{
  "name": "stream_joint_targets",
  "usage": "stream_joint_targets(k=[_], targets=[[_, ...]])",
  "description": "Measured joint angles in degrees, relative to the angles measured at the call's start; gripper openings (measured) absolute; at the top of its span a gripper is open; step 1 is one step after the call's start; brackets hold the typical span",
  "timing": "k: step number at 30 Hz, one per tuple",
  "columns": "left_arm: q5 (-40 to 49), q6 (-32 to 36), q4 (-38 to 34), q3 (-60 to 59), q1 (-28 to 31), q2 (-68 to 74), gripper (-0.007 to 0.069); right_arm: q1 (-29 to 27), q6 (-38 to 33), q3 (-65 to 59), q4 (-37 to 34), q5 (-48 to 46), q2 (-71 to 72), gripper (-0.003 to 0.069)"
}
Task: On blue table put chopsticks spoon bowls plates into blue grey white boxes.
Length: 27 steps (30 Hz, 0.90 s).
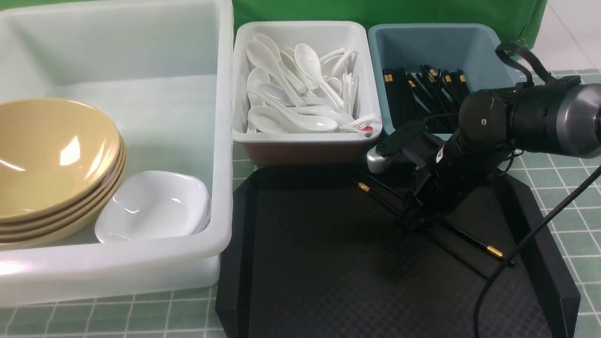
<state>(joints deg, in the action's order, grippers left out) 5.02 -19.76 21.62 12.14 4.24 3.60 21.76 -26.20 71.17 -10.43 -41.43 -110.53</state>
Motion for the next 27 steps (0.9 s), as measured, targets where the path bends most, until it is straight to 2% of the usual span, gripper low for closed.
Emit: stream_joint_targets(k=[3, 8, 11, 13, 17, 19, 24, 27], targets=[[0.0, 0.0, 0.0, 0.0, 0.0, 0.0, 0.0002, 0.0, -1.02, 0.01, -1.25, -0.28, 0.0, 0.0064], [0.0, 0.0, 0.0, 0.0, 0.0, 0.0, 0.0002, 0.06, -2.53, -0.17, -2.62, -5.71, 1.76, 0.0064], [0.0, 0.0, 0.0, 0.0, 0.0, 0.0, 0.0002, 0.06, -4.07, -0.63, -2.56, -9.62, 6.99, 0.0064], [0.0, 0.0, 0.0, 0.0, 0.0, 0.0, 0.0002, 0.06, -4.92, -0.51, -2.56, -8.93, 12.17, 0.0063], [0.0, 0.0, 0.8, 0.0, 0.0, 0.0, 0.0002, -1.51, -5.61, 0.11, -2.67, 1.49, 21.82, 0.0062], [-0.05, 0.0, 1.0, 0.0, 0.0, 0.0, 0.0002, -3.52, -5.55, 0.1, -2.77, 14.51, 23.32, 0.0062], [0.01, 0.0, 1.06, 0.0, 0.0, 0.0, 0.0002, -7.01, -3.56, 0.18, -3.13, 39.38, 17.14, 0.0071], [0.01, 0.0, 1.11, 0.0, 0.0, 0.0, 0.0002, -8.14, -2.56, 0.86, -3.25, 43.99, 13.01, 0.0096]])
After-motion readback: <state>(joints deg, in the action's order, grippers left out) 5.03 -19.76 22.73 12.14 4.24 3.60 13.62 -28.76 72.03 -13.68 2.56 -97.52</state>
